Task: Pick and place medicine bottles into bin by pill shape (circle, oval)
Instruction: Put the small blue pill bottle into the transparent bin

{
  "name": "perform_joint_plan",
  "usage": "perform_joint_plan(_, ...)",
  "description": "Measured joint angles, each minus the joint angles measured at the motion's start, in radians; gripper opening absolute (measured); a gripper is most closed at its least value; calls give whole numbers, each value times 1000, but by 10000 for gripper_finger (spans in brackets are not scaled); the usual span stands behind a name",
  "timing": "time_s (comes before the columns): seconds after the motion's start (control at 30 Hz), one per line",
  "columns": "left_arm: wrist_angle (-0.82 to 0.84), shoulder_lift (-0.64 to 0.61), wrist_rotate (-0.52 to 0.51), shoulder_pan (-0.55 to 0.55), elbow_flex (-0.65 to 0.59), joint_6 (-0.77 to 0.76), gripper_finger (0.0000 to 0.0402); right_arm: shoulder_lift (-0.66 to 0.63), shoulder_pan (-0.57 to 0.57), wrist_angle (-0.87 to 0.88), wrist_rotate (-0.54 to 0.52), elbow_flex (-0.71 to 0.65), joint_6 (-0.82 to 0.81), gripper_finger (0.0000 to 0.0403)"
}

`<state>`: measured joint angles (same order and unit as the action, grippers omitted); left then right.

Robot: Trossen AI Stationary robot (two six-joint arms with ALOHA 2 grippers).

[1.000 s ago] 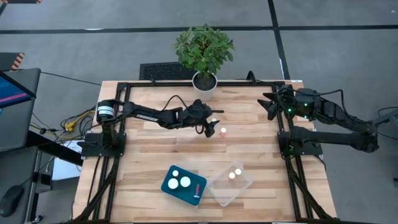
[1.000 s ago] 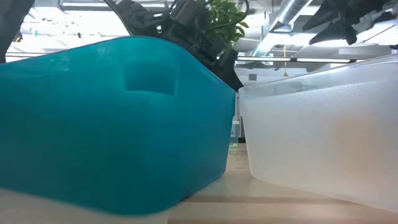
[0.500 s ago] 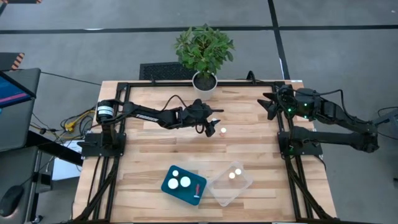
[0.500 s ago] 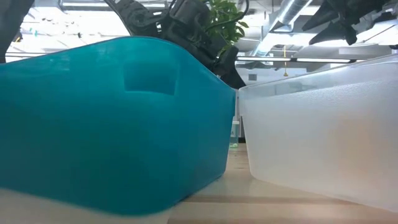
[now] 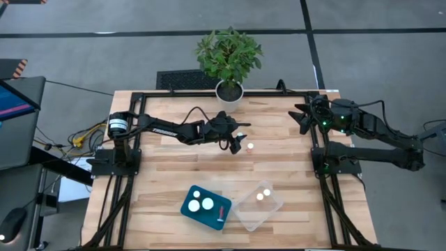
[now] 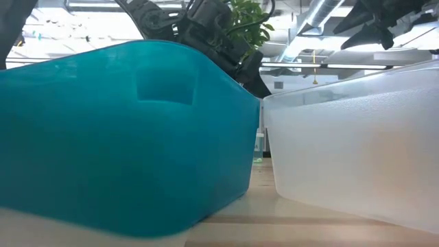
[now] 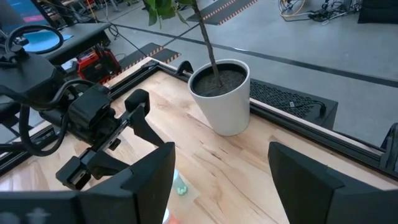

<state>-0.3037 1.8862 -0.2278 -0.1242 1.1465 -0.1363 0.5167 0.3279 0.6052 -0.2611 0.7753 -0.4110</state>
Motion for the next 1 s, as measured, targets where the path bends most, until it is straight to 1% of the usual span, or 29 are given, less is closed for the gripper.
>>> perform_joint_plan(0.23,8,0,-1,0,-16,11,263,0,0,0,0,0,0,271)
perform_joint_plan(0.33,28,19,-5,0,-20,21,263,0,0,0,0,0,0,271)
perform_joint_plan(0.4,2,43,-8,0,-18,37,263,0,0,1,0,0,0,271)
perform_joint_plan(0.53,-19,80,-49,-2,-18,56,263,0,0,6,0,0,0,271)
perform_joint_plan(0.63,-12,101,-31,-10,-20,45,263,0,0,19,0,0,0,271)
perform_joint_plan(0.67,-35,112,-31,-11,-17,44,263,0,0,20,0,0,0,271)
perform_joint_plan(0.77,-27,127,-46,-11,-19,51,263,0,0,22,0,0,0,271)
perform_joint_plan(0.83,-61,146,-43,-13,-16,54,263,0,0,23,0,0,0,271)
perform_joint_plan(0.93,-55,148,-16,-16,-17,39,263,0,0,23,0,0,0,271)
perform_joint_plan(1.0,-59,155,-20,-16,-15,44,257,0,0,24,0,0,0,271)
